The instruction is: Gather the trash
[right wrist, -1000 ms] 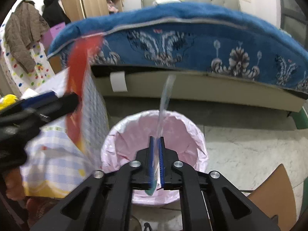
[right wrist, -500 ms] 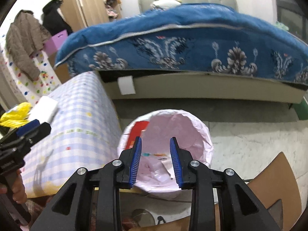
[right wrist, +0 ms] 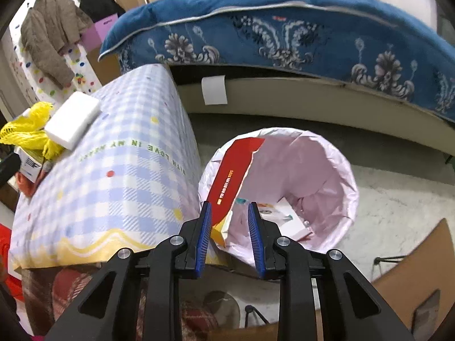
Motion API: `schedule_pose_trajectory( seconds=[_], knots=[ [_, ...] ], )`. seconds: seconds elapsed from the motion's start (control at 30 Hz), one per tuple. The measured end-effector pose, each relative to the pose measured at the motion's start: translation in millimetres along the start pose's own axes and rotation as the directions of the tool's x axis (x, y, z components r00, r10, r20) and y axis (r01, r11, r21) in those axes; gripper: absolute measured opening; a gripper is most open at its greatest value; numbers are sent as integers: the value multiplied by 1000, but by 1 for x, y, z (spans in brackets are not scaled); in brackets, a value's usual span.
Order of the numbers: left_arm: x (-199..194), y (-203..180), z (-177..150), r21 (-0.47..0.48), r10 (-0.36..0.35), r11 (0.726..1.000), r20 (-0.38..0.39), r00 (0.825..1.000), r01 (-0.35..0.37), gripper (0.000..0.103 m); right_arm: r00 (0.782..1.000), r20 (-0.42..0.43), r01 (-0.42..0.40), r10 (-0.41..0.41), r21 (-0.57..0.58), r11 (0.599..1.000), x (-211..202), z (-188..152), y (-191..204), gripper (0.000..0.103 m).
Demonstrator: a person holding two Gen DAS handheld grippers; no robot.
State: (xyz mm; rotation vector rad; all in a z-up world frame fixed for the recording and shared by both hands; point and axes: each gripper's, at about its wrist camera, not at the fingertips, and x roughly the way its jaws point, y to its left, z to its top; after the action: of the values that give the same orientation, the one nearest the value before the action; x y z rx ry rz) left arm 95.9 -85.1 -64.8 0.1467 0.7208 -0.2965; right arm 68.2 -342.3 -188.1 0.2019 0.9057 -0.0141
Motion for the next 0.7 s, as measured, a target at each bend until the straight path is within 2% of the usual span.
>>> schedule_pose_trajectory(
  seconds=[0.23, 0.47, 0.5, 0.53, 0.6, 0.7],
  knots=[
    [21, 1, 7, -6, 18, 1000, -14, 1000, -18, 86, 1000, 2, -12, 12, -21, 1000, 51, 12, -4, 27],
    [34, -4, 8, 19, 32, 999, -35, 999, -31, 86, 998, -56, -40, 43, 45, 998, 96, 9, -18, 26],
    [35, -4, 8, 18, 33, 999, -37, 999, -33, 86, 997, -59, -47, 50, 49, 998, 98, 8, -18, 21],
    [36, -4, 8, 17, 35, 999, -39, 999, -35, 86, 996, -58, -58, 61, 51, 997, 99, 9, -19, 7],
    [37, -4, 9, 17, 38, 999, -41, 998, -37, 86, 997, -24, -67, 68, 51, 996, 92, 12, -18, 5],
    [37, -5, 10, 17, 37, 999, -43, 998, -37, 86, 998, 53, -26, 24, 52, 998, 73, 25, -22, 4]
  ],
)
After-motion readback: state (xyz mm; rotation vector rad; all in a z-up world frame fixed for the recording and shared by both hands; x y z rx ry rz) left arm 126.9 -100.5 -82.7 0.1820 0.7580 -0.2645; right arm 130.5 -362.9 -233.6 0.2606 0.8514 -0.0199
